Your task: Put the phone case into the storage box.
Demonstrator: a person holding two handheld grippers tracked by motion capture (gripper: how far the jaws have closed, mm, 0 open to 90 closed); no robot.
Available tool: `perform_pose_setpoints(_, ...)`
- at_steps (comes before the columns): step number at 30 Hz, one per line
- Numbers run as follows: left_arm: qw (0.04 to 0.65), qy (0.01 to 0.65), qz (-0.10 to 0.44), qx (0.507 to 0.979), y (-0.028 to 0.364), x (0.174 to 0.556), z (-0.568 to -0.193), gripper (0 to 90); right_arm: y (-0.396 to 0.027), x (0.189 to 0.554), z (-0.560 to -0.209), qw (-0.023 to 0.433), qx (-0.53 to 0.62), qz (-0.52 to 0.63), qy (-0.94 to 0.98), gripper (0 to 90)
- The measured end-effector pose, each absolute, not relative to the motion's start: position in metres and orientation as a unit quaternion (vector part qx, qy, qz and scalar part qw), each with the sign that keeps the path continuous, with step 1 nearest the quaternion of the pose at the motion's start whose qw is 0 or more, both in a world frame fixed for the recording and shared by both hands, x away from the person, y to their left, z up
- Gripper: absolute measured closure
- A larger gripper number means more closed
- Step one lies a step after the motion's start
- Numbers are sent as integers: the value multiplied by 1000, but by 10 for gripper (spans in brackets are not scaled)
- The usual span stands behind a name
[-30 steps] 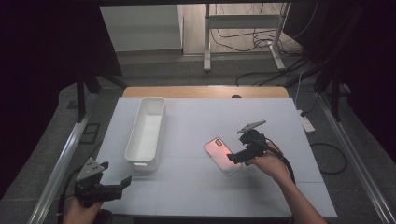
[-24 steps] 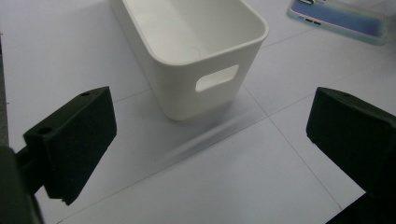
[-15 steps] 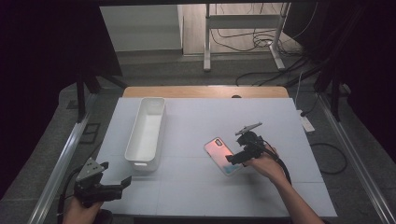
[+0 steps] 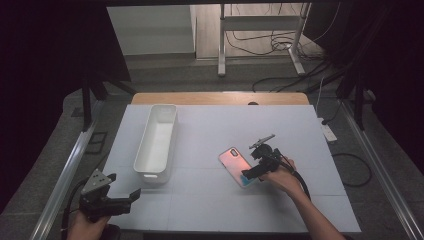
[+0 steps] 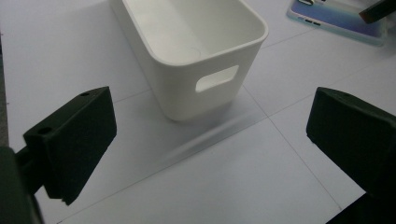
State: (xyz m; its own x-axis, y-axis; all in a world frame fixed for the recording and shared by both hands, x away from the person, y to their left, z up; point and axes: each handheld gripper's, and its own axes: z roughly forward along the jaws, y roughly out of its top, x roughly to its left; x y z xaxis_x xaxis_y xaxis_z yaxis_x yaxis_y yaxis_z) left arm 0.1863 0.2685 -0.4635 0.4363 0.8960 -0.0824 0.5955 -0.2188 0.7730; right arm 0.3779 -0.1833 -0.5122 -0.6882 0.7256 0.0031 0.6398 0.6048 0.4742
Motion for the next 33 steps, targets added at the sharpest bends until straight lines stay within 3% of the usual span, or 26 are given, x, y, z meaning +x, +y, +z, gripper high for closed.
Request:
perform_pose_setpoints(13, 382, 493, 196, 757, 268, 186, -463, 27, -179, 378, -516, 97, 389, 202, 894, 5)
perform_pose_setpoints(20, 382, 492, 197, 757, 268, 186, -464, 28, -183, 376, -506, 89, 383, 211, 895, 383)
perform_pose_setpoints(22, 382, 492, 197, 757, 268, 186, -463, 29, -184, 376, -504, 89, 383, 210, 895, 430)
perform_pose_setpoints(25, 381, 492, 198, 757, 268, 186, -463, 30, -187, 379, -502, 75, 383, 212, 896, 612)
perform_pose_setpoints(28, 382, 492, 199, 757, 268, 186, -463, 30, -189, 381, -501, 60, 386, 215, 895, 728)
perform_pose_setpoints(33, 381, 495, 200, 755, 268, 186, -463, 30, -188, 382, -501, 41, 377, 219, 899, 848)
